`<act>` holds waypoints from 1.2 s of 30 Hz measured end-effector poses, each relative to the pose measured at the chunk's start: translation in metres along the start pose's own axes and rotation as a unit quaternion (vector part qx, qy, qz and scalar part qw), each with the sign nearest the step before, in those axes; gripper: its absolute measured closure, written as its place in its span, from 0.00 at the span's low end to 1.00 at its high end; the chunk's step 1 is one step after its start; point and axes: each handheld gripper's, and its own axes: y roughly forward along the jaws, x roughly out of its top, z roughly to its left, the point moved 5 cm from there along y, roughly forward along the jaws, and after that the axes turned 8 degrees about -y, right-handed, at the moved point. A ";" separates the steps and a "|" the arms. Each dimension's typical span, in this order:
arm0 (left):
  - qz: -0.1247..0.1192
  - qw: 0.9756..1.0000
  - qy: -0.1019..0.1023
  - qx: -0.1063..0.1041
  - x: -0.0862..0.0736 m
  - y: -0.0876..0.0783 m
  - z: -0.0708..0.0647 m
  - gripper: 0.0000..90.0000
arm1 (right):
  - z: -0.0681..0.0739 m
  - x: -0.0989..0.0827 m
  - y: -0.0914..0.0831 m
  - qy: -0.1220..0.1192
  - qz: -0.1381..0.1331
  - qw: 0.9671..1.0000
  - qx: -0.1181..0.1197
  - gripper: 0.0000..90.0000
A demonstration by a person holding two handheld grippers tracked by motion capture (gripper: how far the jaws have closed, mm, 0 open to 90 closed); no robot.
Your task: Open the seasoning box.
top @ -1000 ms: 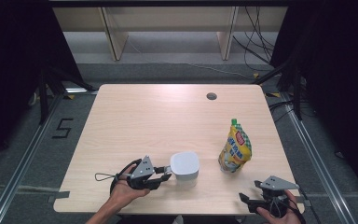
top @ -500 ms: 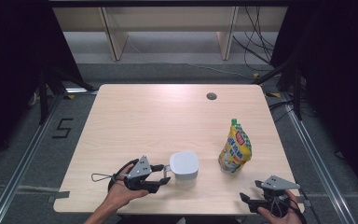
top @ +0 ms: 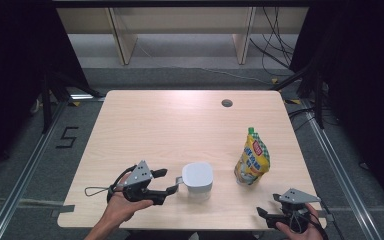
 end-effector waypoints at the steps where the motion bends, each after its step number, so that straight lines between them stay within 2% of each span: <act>1: -0.004 1.000 0.003 0.002 0.002 -0.001 -0.001 0.39 | 0.001 0.000 0.000 0.008 0.005 1.000 0.005 0.25; 3: -0.010 1.000 0.002 0.000 0.006 -0.003 -0.002 0.42 | 0.000 0.000 0.000 0.003 0.001 1.000 0.000 0.25; 4: -0.010 1.000 0.003 0.006 0.007 -0.005 -0.002 0.45 | 0.000 0.000 0.000 0.003 0.001 1.000 0.002 0.25; 5: -0.015 1.000 0.001 0.007 0.008 -0.006 -0.003 0.52 | 0.001 0.000 0.000 0.006 0.003 1.000 0.004 0.25; 6: -0.022 1.000 -0.001 0.009 0.010 -0.007 -0.002 0.52 | 0.001 0.000 0.000 0.006 0.003 1.000 0.004 0.25; 7: -0.031 0.999 -0.011 0.014 0.011 -0.008 -0.003 0.57 | 0.000 0.000 0.001 -0.002 0.000 1.000 0.000 0.25; 9: -0.035 0.999 -0.002 0.018 0.014 -0.011 -0.002 0.69 | 0.002 0.000 0.000 0.006 0.003 1.000 0.005 0.25; 11: -0.039 0.999 0.006 0.025 0.017 -0.012 -0.002 0.78 | 0.000 0.000 0.001 -0.002 -0.001 1.000 0.001 0.24; 14: -0.050 0.999 0.006 0.022 0.022 -0.010 -0.003 0.90 | 0.001 0.000 0.001 -0.002 -0.001 1.000 0.002 0.24; 15: -0.047 0.999 0.008 0.022 0.022 -0.009 -0.003 0.93 | 0.004 0.000 0.000 0.012 0.003 1.000 0.005 0.23; 16: -0.048 0.999 0.010 0.020 0.023 -0.007 -0.003 0.95 | 0.004 0.001 0.000 0.008 0.003 1.000 0.003 0.22; 18: -0.048 0.999 0.009 0.016 0.026 -0.003 -0.005 0.97 | 0.006 0.002 0.000 0.005 -0.004 1.000 0.004 0.21; 19: -0.048 0.999 0.007 0.016 0.027 0.000 -0.006 0.98 | 0.008 0.003 0.000 0.001 -0.005 1.000 0.012 0.20; 20: -0.046 0.999 0.010 0.015 0.028 0.001 -0.007 0.99 | 0.006 0.004 0.000 -0.018 -0.013 1.000 0.006 0.20; 21: -0.049 0.999 0.010 0.008 0.029 0.004 -0.008 0.99 | 0.007 0.006 0.000 -0.024 -0.019 0.999 0.010 0.19; 22: -0.045 0.999 0.010 0.010 0.029 0.005 -0.008 0.99 | 0.011 0.006 0.000 -0.011 -0.017 1.000 0.011 0.19; 23: -0.045 0.999 0.007 0.010 0.030 0.007 -0.009 0.99 | 0.009 0.007 0.000 -0.031 -0.021 0.999 0.011 0.19; 24: -0.044 0.999 0.011 0.008 0.030 0.009 -0.009 0.99 | 0.012 0.008 0.000 -0.024 -0.020 0.999 0.019 0.19; 25: -0.041 0.999 0.015 0.004 0.030 0.011 -0.009 0.99 | 0.013 0.009 0.000 -0.025 -0.023 0.999 0.014 0.19; 26: -0.038 0.999 0.015 0.005 0.029 0.013 -0.010 0.99 | 0.013 0.010 0.000 -0.039 -0.031 0.999 0.016 0.19; 28: -0.034 0.999 0.012 -0.004 0.027 0.016 -0.011 0.99 | 0.013 0.011 0.000 -0.040 -0.032 0.999 0.016 0.19; 30: -0.029 0.999 0.015 -0.006 0.025 0.018 -0.013 0.99 | 0.018 0.011 0.000 -0.035 -0.030 0.999 0.024 0.24; 32: -0.022 1.000 0.020 -0.004 0.023 0.021 -0.013 0.99 | 0.018 0.012 0.001 -0.054 -0.031 0.998 0.025 0.25; 36: -0.023 1.000 0.017 -0.003 0.023 0.023 -0.012 0.99 | 0.026 0.016 0.002 -0.050 -0.029 0.998 0.030 0.32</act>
